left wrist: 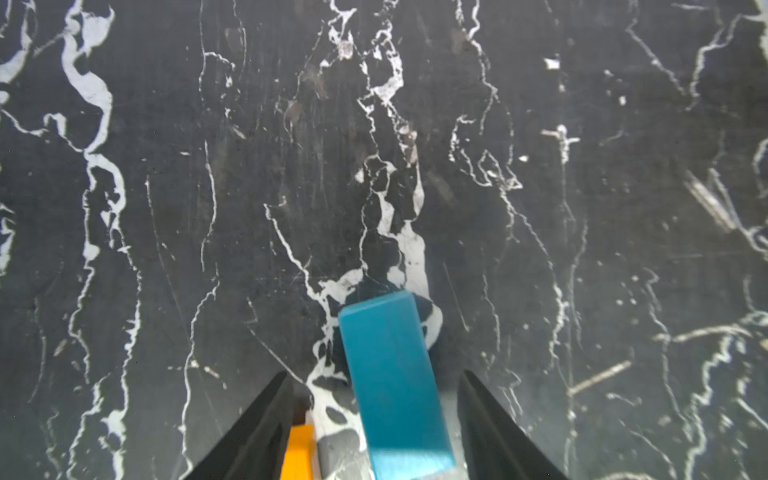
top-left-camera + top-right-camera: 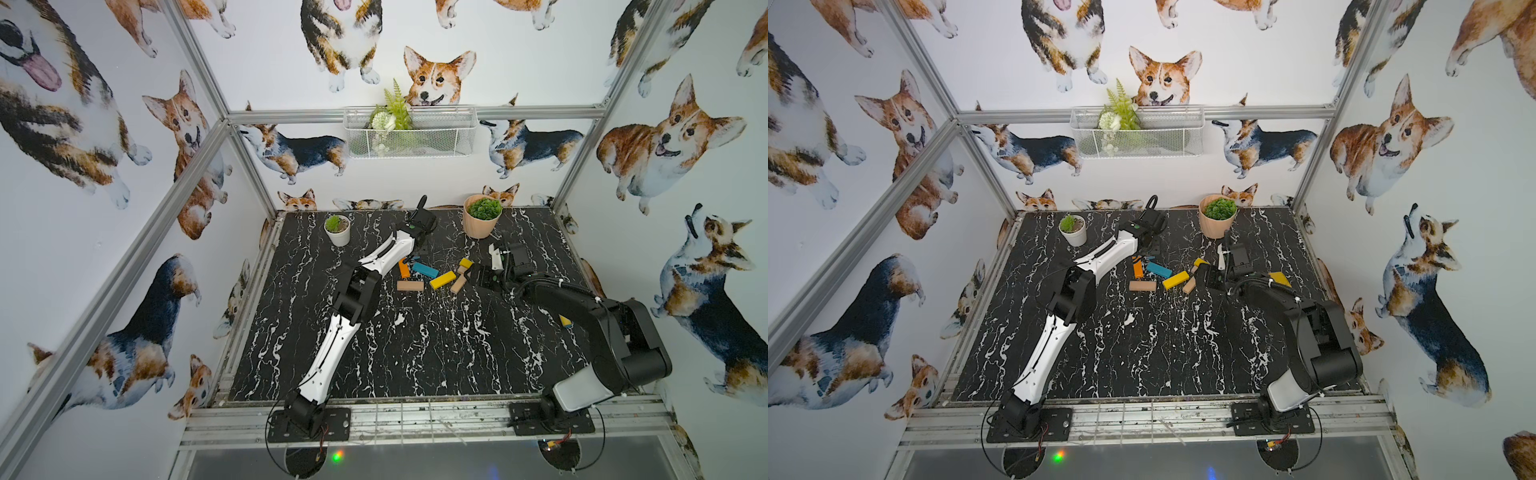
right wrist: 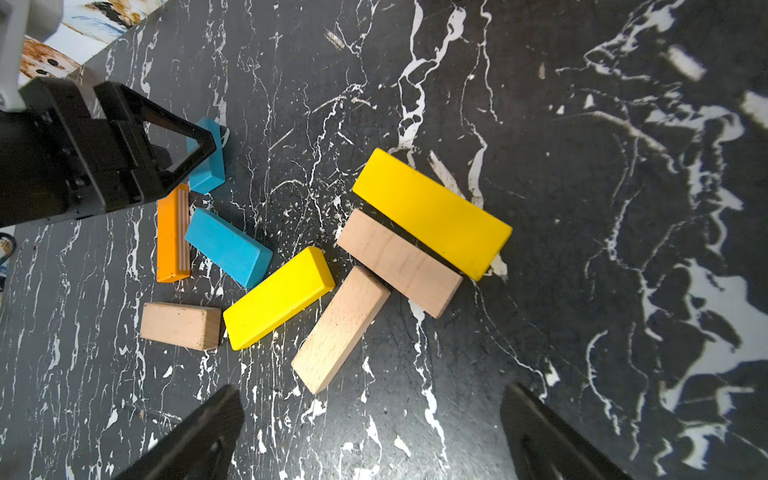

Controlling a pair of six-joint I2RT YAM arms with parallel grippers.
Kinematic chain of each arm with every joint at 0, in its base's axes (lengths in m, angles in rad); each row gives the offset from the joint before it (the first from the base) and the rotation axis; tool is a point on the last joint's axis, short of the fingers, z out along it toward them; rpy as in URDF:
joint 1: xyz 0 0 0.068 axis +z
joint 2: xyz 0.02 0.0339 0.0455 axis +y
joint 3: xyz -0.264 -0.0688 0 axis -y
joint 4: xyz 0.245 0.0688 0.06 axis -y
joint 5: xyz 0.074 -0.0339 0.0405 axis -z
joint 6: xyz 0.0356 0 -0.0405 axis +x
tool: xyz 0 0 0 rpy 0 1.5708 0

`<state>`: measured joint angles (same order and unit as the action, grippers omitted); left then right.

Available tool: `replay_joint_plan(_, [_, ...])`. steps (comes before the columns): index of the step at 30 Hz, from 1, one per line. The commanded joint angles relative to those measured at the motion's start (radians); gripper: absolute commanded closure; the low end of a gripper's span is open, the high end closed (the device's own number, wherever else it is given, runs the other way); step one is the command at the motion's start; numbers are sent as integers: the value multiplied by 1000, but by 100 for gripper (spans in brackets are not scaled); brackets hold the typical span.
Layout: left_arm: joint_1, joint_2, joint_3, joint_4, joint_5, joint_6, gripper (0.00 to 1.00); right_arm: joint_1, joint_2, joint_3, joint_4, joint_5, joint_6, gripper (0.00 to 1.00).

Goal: Assemble a giraffe with building blocks
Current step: Pick up the building block from the center of the board.

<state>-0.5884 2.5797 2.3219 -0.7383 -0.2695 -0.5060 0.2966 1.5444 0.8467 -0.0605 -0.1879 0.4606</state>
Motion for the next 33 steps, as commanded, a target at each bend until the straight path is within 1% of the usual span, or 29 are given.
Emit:
replay_joint_plan(1, [-2,21,16,-14,15,-35,35,3,5,12,-9,-1,12,0])
replay_joint_plan(9, [-2,39,10,-24,53,-29,43,3,38,13,4,-23,23,2])
replay_joint_plan(12, [-2,42,11,-32,57,1,50,3,40,18,4,-27,23,3])
replay_joint_plan(16, [2,46,11,-51,83,77,67,3,42,20,2,-31,21,5])
replay_joint_plan(20, [24,46,11,-87,152,165,89,3,39,18,-2,-25,24,5])
replay_joint_plan(23, [41,31,4,-95,198,240,92,3,39,17,-2,-26,24,5])
replay_joint_plan(27, [55,-2,2,-103,195,333,93,3,42,17,-2,-27,27,5])
replay_joint_plan(31, [94,-54,0,-104,183,343,93,3,44,17,-2,-28,29,5])
replay_joint_plan(33, [112,-83,-19,-78,187,360,93,3,45,18,-4,-27,30,5])
